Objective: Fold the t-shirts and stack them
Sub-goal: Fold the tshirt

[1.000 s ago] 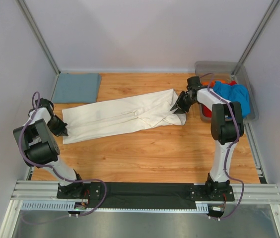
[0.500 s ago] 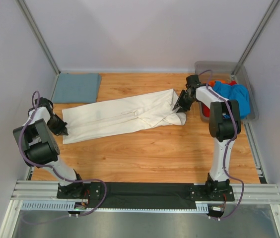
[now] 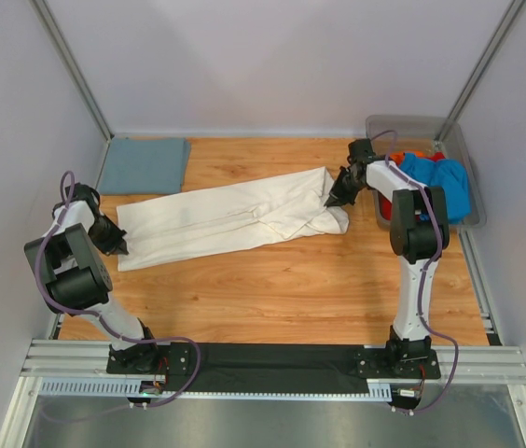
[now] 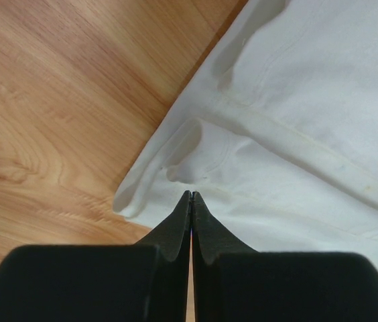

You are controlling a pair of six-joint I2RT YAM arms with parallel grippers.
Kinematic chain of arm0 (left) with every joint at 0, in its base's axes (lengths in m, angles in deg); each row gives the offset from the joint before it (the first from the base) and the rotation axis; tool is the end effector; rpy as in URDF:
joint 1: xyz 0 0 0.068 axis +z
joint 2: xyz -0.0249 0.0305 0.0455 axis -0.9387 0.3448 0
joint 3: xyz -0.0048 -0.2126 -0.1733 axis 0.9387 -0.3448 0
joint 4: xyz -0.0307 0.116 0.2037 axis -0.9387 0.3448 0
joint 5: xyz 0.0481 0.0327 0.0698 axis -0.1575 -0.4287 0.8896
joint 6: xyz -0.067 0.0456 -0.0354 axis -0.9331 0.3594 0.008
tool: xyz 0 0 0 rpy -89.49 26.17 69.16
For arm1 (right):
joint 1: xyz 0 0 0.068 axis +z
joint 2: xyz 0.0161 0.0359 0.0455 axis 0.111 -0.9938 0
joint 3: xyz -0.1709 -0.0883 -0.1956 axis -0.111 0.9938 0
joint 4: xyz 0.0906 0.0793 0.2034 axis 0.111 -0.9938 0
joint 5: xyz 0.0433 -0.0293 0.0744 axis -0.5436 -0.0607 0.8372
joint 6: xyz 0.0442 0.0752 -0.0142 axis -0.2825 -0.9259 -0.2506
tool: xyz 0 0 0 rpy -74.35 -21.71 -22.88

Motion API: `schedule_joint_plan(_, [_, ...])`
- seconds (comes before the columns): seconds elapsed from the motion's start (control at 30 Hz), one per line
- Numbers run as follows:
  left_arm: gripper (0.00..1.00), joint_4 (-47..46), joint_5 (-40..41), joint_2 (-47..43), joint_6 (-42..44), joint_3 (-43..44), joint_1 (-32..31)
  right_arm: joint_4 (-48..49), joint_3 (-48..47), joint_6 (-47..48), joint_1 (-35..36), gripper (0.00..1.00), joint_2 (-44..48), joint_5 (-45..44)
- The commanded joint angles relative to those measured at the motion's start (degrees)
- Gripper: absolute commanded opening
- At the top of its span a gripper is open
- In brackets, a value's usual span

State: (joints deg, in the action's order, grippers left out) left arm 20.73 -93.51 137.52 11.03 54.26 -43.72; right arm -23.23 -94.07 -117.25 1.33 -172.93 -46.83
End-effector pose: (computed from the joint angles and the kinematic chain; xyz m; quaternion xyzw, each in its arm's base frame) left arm 0.2721 0.1265 0.1552 -0.4290 0.8951 -0.0387 0.1149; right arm 0.4398 0.0811 0.1325 0.2046 0.9523 0.1925 0.1193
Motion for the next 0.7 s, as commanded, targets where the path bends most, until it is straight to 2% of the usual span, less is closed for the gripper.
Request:
schedule_joint_plan(0.0, [0.00,0.74,-1.11,-1.06,0.58,2.93,0.26,1.41,-2.32,-1.53,0.03,0.00,3.05,1.59])
schedule_joint_plan(0.17, [0.00,1.53,-1.73,-0.97,-0.04,5.04,0.17,1.59,-3.89,-3.91,0.03,0.00,5.43,4.13])
schedule_joint_plan(0.47, [0.00,2.67,-2.95,1.31,-1.18,9.35,0.26,0.18,-8.03,-5.85,0.03,0.00,3.50,7.22])
schedule_joint_plan(0.57, [0.00,2.94,-2.96,0.61,-0.21,7.95,0.17,-1.05,-6.20,-4.62,-0.23,0.08,3.76,5.63])
schedule_joint_plan(0.63, [0.07,2.32,-2.26,-0.53,-0.04,5.32,0.17,-0.79,-4.87,-3.65,-0.50,0.13,4.02,4.84])
schedule_joint_plan(0.67, [0.07,2.32,-2.17,-0.88,-0.12,4.70,0.17,-0.96,-4.08,-3.30,-0.58,0.26,4.03,4.58])
